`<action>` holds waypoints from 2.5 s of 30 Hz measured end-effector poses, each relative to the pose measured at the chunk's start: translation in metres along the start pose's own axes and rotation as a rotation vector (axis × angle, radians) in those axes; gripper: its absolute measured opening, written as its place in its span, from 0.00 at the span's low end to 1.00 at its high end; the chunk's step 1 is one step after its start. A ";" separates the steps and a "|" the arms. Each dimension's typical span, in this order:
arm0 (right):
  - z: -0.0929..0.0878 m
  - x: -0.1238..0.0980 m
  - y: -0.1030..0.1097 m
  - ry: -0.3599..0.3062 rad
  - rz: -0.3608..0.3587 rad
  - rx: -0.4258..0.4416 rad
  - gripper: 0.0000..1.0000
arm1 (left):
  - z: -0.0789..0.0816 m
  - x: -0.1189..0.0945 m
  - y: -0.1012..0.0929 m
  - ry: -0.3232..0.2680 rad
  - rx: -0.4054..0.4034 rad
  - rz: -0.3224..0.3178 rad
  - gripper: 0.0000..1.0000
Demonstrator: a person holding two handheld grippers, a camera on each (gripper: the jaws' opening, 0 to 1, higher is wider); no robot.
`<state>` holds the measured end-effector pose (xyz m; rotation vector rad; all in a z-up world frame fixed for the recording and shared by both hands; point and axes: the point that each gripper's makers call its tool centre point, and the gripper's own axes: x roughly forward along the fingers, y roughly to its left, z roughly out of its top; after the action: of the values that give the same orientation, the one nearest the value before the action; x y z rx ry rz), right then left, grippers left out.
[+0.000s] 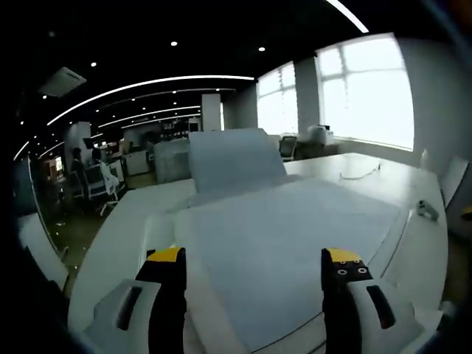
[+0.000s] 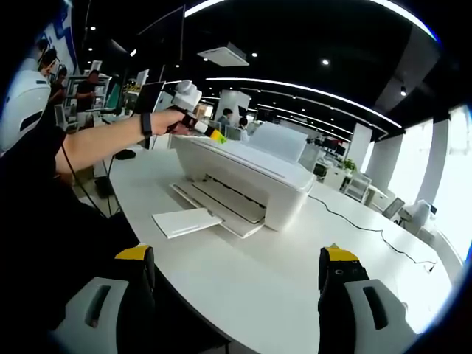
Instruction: Remove the paper from the printer output slot and place it on top of the printer
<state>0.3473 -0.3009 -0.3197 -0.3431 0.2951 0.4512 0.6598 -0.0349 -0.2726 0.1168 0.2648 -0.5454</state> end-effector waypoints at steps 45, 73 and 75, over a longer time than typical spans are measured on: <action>0.001 0.000 0.000 -0.003 0.001 -0.003 0.87 | 0.002 -0.016 -0.007 -0.046 -0.005 -0.032 0.85; 0.003 0.001 0.000 -0.002 -0.003 -0.005 0.87 | -0.002 -0.035 -0.011 -0.055 0.019 -0.045 0.84; 0.003 0.001 0.000 -0.001 -0.003 -0.006 0.87 | -0.002 -0.038 -0.011 -0.057 0.022 -0.048 0.84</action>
<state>0.3490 -0.2993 -0.3171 -0.3490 0.2925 0.4489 0.6227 -0.0254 -0.2646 0.1159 0.2071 -0.5983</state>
